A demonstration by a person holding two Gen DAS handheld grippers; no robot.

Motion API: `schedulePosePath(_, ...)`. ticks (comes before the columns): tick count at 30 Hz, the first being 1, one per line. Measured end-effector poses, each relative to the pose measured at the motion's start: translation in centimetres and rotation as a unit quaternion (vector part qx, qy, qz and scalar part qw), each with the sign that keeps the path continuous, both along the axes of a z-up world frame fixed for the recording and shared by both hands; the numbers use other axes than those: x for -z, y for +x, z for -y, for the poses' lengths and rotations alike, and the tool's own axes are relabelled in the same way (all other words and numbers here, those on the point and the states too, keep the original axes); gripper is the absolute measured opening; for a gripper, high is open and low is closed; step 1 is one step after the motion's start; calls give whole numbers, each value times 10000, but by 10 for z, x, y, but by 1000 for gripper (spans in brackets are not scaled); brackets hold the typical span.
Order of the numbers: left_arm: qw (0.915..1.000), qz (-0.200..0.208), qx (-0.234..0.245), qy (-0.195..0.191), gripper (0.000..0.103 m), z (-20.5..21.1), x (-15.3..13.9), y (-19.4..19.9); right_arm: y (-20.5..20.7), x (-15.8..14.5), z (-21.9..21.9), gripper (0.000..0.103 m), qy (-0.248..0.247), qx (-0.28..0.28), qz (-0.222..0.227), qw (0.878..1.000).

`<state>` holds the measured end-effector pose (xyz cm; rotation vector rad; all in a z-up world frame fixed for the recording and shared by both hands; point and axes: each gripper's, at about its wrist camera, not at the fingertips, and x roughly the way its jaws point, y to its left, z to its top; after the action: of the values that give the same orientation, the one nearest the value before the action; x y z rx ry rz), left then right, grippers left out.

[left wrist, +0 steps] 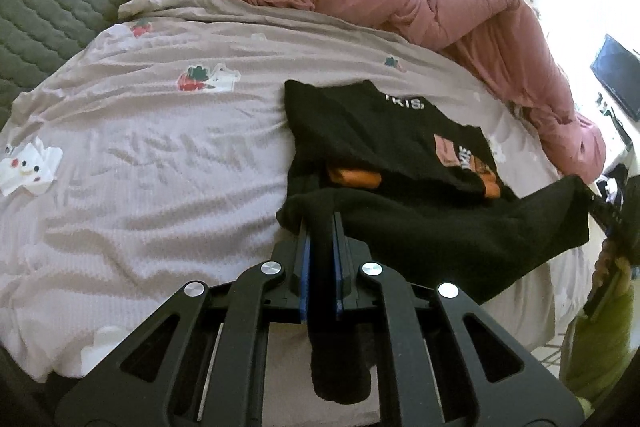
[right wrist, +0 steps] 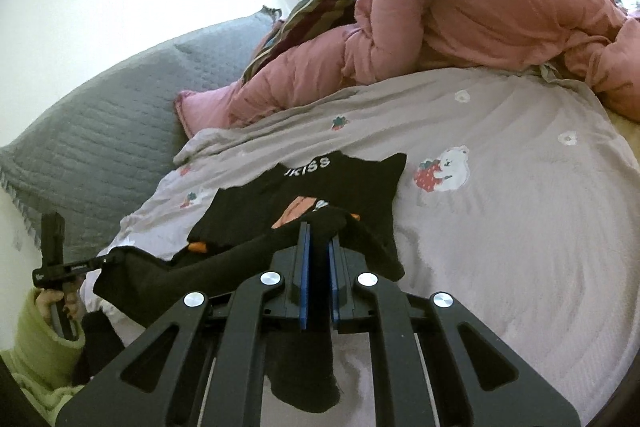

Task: Fold small clothes
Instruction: 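Lift the hem with both tools and fold it toward the collar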

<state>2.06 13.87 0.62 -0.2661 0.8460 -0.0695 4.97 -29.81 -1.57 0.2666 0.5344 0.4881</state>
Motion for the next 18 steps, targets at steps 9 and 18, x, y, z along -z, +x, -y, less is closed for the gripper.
schedulePosePath(9, 9998, 72, -65, -184, 3, -8, -8, 32, 19, -4, 5, 7, 134, 243, -8, 9996)
schedulePosePath(18, 9988, -16, -336, -368, 3, -26, -4, 82, 63, -15, -12, 7, -68, 258, 99, 9996)
